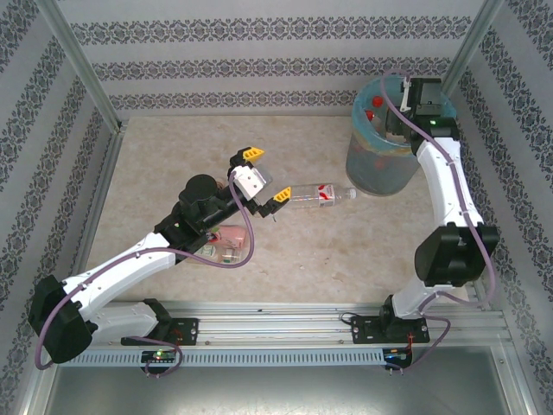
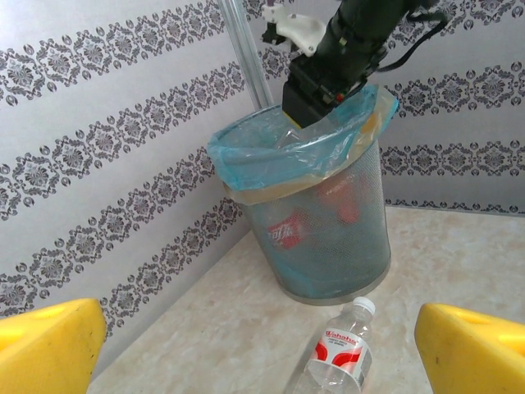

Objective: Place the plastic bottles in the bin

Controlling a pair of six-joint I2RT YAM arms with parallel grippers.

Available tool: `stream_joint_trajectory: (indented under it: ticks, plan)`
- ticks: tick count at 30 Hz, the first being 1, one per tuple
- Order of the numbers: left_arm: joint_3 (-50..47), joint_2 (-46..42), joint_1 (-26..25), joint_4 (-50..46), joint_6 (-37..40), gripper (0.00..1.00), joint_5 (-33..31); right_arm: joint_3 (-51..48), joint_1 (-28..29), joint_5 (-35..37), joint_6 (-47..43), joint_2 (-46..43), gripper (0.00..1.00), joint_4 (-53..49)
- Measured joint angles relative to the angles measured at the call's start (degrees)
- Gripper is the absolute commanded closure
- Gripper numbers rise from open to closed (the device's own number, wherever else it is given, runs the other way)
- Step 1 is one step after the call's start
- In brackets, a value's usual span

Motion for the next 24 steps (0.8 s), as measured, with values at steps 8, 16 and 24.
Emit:
stream_joint_trajectory:
  ticks: [8, 16, 24]
  plan:
    - [0.0, 0.0, 0.0, 0.0, 0.0, 0.03, 0.0, 0.0, -0.7, -1.2, 0.4, 2.2, 0.91, 4.3]
    - [0.0, 0.0, 0.0, 0.0, 0.0, 0.03, -0.1, 1.7, -1.1, -2.7, 1.2, 3.5, 0.92, 4.3]
    - [0.0, 0.7, 0.0, 0.0, 0.0, 0.03, -0.2, 2.1, -1.4, -10.4, 5.8, 1.1, 0.95, 0.6]
